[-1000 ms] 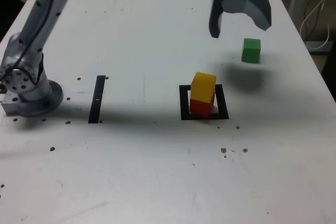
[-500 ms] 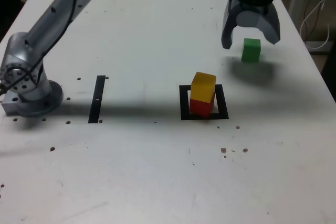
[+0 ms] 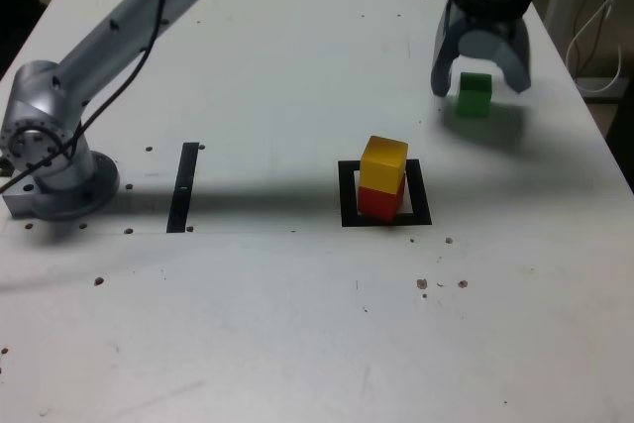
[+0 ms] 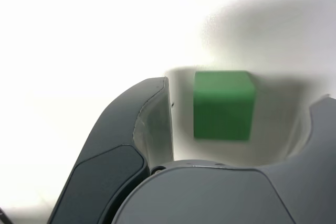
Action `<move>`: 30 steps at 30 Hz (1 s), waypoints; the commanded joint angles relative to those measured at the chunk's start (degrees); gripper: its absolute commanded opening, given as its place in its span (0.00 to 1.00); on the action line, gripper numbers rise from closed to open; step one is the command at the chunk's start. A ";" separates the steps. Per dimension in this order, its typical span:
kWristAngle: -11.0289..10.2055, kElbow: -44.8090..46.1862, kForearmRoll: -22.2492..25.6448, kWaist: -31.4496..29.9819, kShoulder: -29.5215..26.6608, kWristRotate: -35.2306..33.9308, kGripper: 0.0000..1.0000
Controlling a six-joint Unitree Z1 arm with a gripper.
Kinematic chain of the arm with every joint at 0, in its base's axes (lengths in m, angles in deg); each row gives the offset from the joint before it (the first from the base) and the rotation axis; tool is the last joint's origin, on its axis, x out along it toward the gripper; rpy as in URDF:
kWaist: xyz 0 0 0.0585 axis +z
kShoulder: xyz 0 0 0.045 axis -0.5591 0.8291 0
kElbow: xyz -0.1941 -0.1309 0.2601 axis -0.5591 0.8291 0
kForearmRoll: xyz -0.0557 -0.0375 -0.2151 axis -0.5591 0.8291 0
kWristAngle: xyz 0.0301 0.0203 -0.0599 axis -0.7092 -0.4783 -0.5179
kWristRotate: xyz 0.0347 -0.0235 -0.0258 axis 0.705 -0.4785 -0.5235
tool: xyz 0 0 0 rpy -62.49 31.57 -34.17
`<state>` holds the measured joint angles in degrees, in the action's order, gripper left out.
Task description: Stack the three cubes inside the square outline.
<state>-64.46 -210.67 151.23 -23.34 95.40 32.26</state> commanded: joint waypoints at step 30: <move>4.52 -0.35 -2.25 0.98 0.86 2.50 0.16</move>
<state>-60.16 -211.19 149.04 -22.52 96.07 34.58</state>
